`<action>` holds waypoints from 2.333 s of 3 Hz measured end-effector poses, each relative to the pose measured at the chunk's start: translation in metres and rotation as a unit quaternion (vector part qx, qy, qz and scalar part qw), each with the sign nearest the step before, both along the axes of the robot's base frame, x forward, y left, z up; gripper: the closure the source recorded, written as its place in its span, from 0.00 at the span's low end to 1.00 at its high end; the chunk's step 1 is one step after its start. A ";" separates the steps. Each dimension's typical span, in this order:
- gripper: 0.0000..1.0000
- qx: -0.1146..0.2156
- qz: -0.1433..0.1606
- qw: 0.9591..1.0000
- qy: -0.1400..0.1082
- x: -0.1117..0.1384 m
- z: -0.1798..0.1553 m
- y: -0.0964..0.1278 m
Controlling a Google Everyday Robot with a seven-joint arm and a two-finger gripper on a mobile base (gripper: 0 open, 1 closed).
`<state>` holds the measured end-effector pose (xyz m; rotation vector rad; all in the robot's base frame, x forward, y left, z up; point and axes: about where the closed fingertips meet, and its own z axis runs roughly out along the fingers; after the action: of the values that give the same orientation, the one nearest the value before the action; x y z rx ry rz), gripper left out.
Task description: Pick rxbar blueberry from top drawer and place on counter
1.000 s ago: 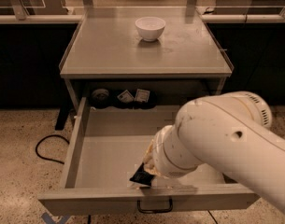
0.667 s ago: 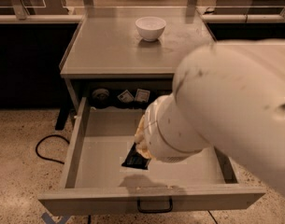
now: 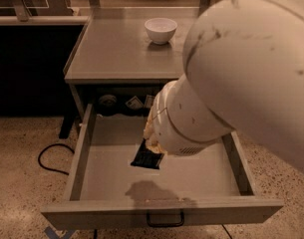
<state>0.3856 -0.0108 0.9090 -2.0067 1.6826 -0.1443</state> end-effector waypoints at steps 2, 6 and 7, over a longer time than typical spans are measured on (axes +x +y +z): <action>1.00 0.010 -0.026 1.000 0.010 0.095 -0.004 -0.019; 1.00 -0.079 -0.083 0.993 -0.009 0.229 0.003 -0.097; 1.00 -0.071 -0.085 0.993 -0.034 0.252 0.035 -0.084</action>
Offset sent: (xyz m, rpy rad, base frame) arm 0.0420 -0.0256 -0.0019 -0.0022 0.0277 -0.0553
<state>0.6381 -0.0950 0.9436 -1.9327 1.8431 -0.3991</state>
